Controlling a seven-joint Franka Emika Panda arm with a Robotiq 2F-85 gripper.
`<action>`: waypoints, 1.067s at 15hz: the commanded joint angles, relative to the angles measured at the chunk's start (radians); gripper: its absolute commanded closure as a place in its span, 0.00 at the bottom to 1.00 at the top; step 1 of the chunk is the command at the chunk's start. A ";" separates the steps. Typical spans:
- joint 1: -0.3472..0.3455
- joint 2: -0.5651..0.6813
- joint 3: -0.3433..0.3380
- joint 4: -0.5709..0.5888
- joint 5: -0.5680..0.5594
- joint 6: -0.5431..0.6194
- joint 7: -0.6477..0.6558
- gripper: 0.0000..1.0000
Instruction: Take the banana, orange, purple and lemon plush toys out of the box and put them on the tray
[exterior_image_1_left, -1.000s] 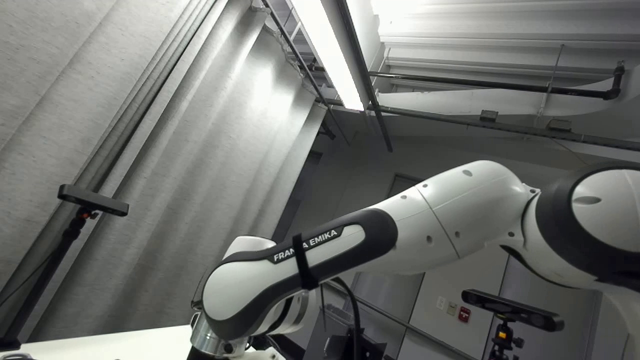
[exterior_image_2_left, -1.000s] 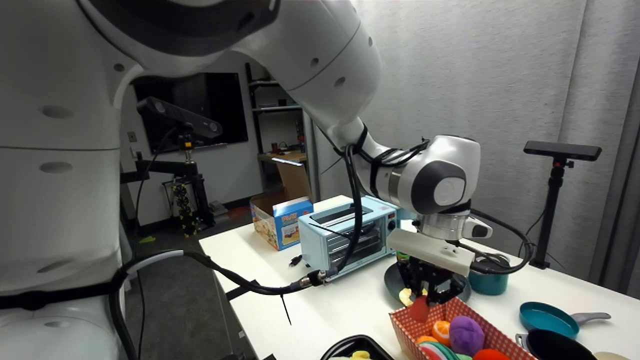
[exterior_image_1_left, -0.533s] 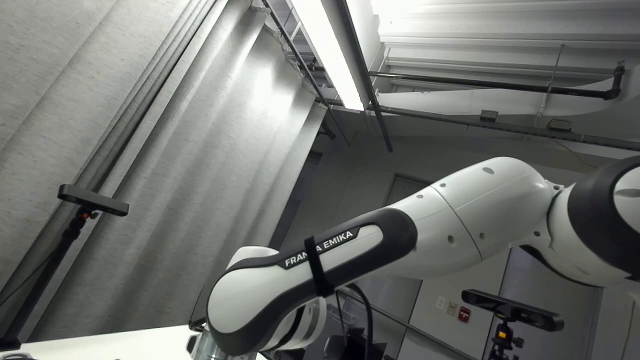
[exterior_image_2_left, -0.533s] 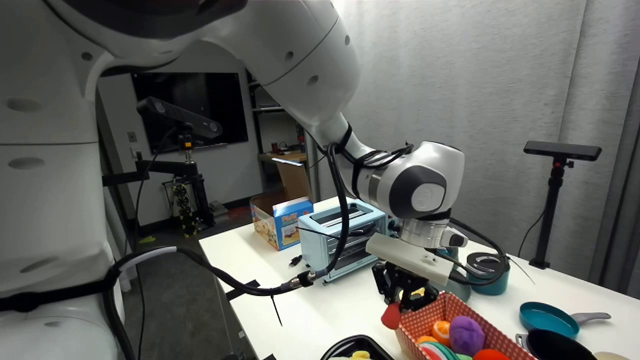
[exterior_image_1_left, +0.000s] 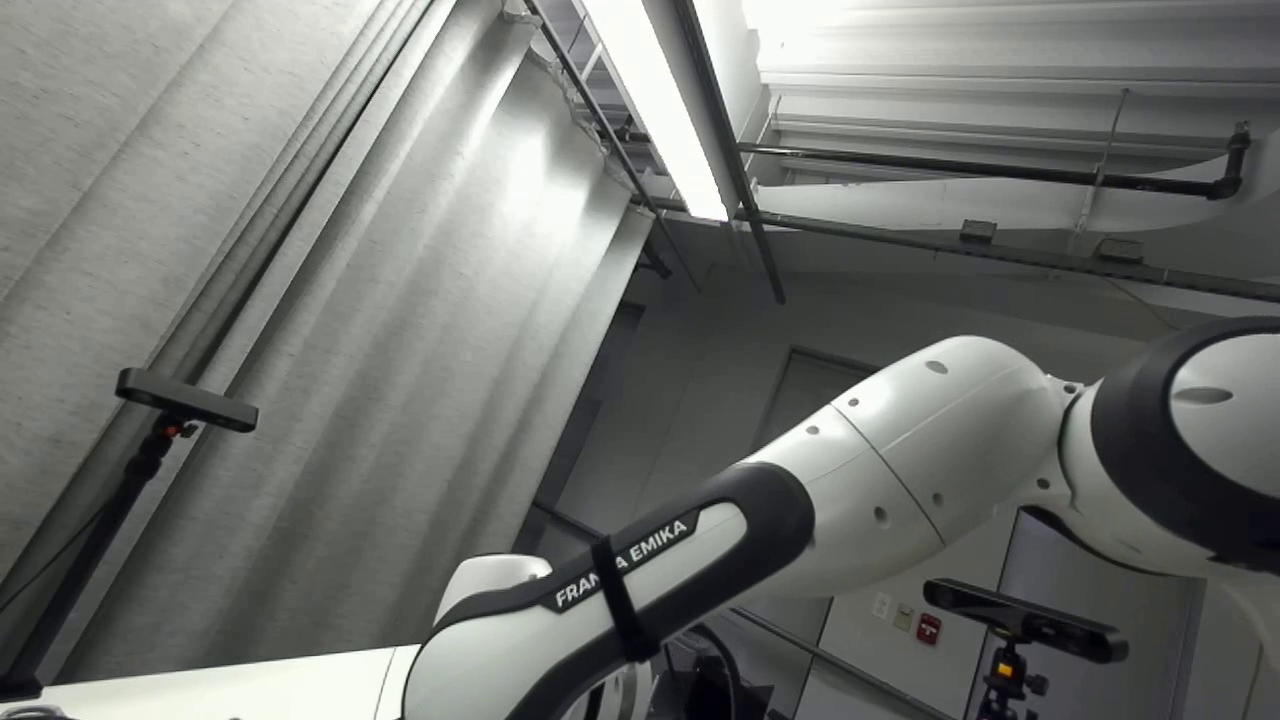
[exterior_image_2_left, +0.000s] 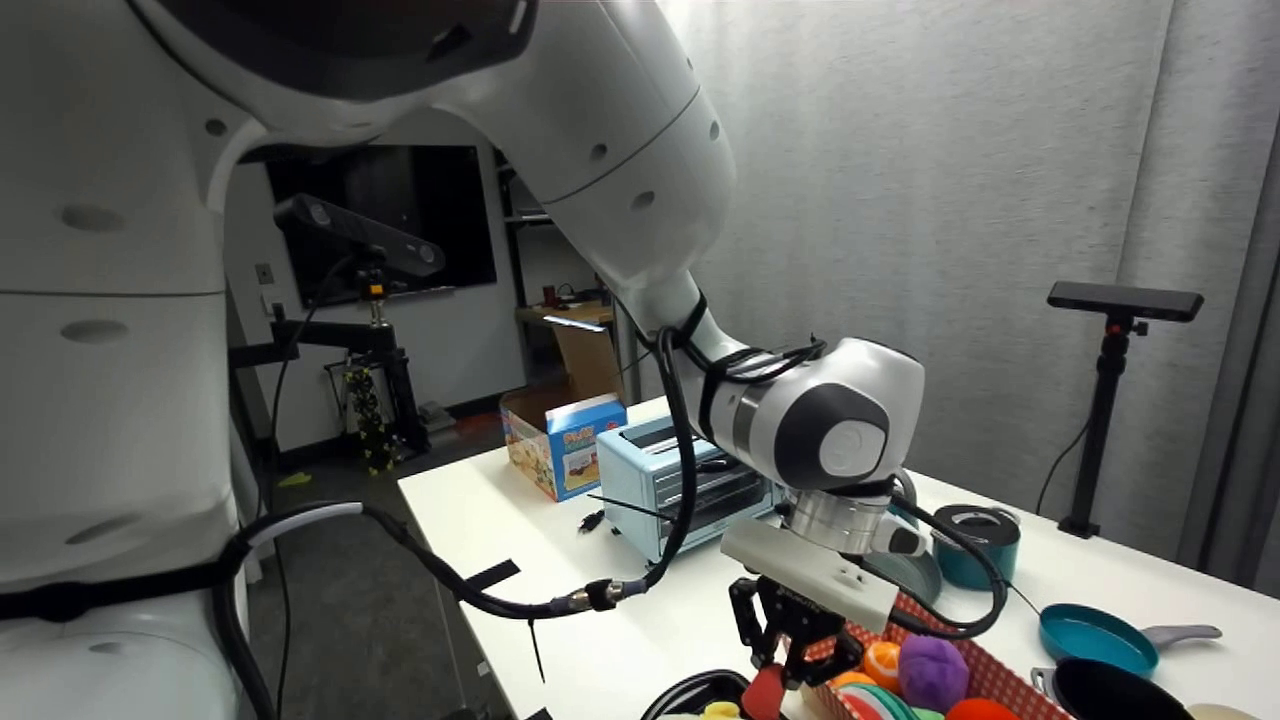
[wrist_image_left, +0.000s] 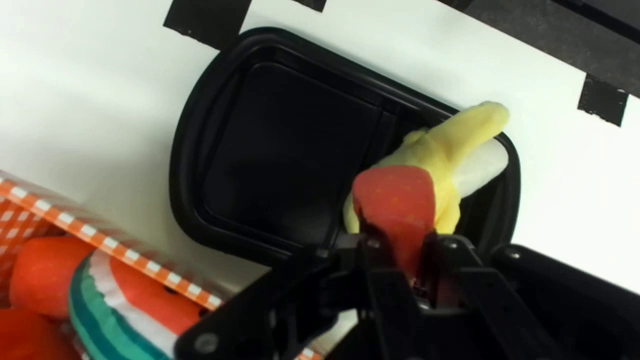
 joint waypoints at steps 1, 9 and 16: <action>-0.007 0.024 -0.020 0.003 -0.027 -0.008 0.018 0.57; -0.019 0.040 -0.033 0.039 -0.014 -0.015 0.018 0.01; -0.018 0.042 -0.024 0.127 0.010 0.013 0.011 0.00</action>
